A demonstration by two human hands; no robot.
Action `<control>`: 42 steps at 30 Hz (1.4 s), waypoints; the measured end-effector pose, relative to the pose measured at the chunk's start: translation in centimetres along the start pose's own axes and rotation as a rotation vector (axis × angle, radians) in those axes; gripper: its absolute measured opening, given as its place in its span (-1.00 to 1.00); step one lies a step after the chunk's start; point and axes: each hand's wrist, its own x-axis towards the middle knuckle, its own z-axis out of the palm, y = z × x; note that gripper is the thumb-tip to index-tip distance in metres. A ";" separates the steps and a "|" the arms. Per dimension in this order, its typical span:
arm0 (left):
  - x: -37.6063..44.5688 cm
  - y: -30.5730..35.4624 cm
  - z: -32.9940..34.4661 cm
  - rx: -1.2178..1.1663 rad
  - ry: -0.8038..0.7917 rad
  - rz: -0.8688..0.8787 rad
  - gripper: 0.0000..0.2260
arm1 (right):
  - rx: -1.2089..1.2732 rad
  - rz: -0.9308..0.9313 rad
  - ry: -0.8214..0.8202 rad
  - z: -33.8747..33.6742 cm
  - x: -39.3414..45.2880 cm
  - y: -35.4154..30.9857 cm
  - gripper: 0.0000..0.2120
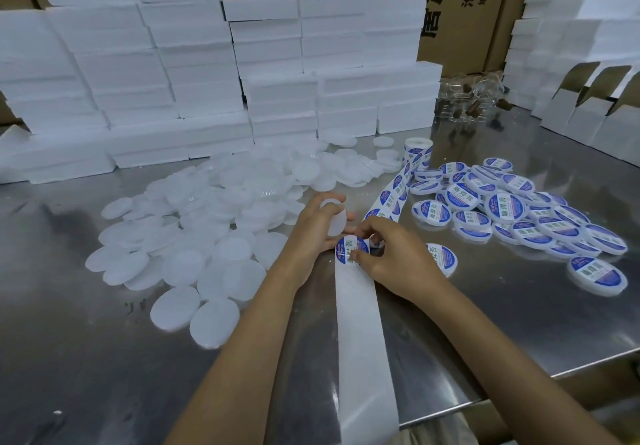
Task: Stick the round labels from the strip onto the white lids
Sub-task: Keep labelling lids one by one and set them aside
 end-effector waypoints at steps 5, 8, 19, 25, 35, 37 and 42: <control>-0.2 0.2 0.0 -0.058 -0.017 -0.042 -0.85 | 0.137 -0.098 0.030 -0.6 -0.3 -0.6 -0.88; -0.2 0.2 0.0 -0.041 0.008 -0.065 -0.84 | 0.434 -0.012 0.094 -1.5 -0.1 -1.4 -0.87; -0.1 0.4 -1.2 -0.620 -0.111 -0.147 -0.64 | 0.792 0.227 0.094 -0.7 3.8 -3.4 -0.83; -0.2 1.1 -1.1 -0.738 -0.088 -0.174 -0.71 | 0.668 0.158 0.121 0.4 2.9 -3.2 -0.84; -0.3 0.7 -0.3 -0.610 -0.098 -0.163 -0.66 | 0.638 0.127 0.147 0.7 2.5 -3.6 -0.82; -0.2 0.6 -0.2 -0.587 -0.096 -0.156 -0.59 | 0.633 0.142 0.144 0.7 2.5 -3.5 -0.81; -0.3 0.6 -0.1 -0.551 -0.096 -0.131 -0.57 | 0.602 0.145 0.167 0.9 2.6 -3.3 -0.81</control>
